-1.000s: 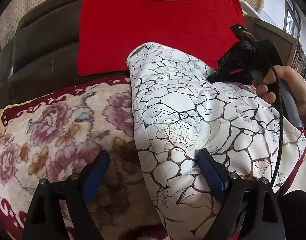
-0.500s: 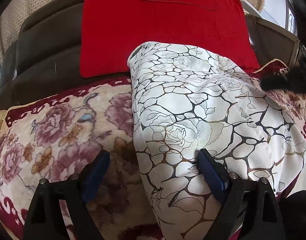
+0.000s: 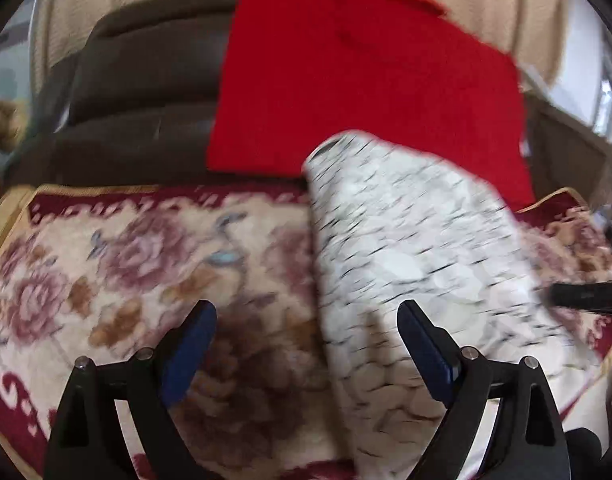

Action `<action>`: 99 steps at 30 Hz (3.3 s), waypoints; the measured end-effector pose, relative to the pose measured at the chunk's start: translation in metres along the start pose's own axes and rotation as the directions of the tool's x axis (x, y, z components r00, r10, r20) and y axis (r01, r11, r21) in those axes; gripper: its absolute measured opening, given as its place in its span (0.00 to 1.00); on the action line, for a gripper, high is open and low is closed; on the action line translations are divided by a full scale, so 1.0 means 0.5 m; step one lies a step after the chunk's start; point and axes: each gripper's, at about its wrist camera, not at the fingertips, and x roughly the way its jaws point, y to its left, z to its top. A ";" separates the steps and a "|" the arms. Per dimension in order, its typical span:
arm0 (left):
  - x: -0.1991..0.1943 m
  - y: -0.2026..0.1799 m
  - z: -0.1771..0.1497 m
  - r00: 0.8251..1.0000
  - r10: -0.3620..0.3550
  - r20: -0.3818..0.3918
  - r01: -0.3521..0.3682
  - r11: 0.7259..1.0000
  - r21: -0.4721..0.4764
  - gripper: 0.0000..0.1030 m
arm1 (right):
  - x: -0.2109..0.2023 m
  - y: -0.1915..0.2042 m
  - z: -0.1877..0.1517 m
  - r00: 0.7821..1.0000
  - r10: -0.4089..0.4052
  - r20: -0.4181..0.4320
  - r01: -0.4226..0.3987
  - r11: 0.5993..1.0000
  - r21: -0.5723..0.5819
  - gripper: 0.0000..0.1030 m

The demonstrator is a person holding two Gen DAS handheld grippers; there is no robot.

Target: Fold large clothes

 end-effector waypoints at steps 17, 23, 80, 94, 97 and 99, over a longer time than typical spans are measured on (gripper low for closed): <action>0.020 -0.059 -0.020 0.996 0.085 0.004 -0.085 0.981 0.177 0.89 | -0.005 -0.005 0.033 0.999 -0.023 0.024 0.023 1.000 -0.010 0.09; 0.023 -0.058 -0.017 0.997 0.074 -0.003 -0.072 0.982 0.172 0.89 | 0.088 -0.052 0.095 0.992 -0.113 -0.051 0.116 0.992 0.050 0.11; 0.016 -0.062 -0.014 0.997 0.082 -0.012 -0.079 0.982 0.173 0.89 | -0.025 -0.043 -0.001 0.999 -0.027 0.027 0.026 0.999 0.029 0.57; 0.018 -0.062 -0.009 0.997 0.075 -0.016 -0.071 0.980 0.185 0.89 | -0.031 -0.101 0.032 0.998 -0.019 0.060 0.012 0.994 0.106 0.60; 0.019 -0.062 -0.010 0.997 0.073 -0.019 -0.069 0.980 0.187 0.89 | -0.022 -0.114 0.035 0.999 0.004 0.053 -0.010 0.992 0.124 0.60; 0.018 -0.062 -0.011 0.997 0.075 -0.021 -0.070 0.979 0.189 0.89 | -0.018 -0.120 0.037 0.998 0.015 0.054 -0.022 0.991 0.131 0.60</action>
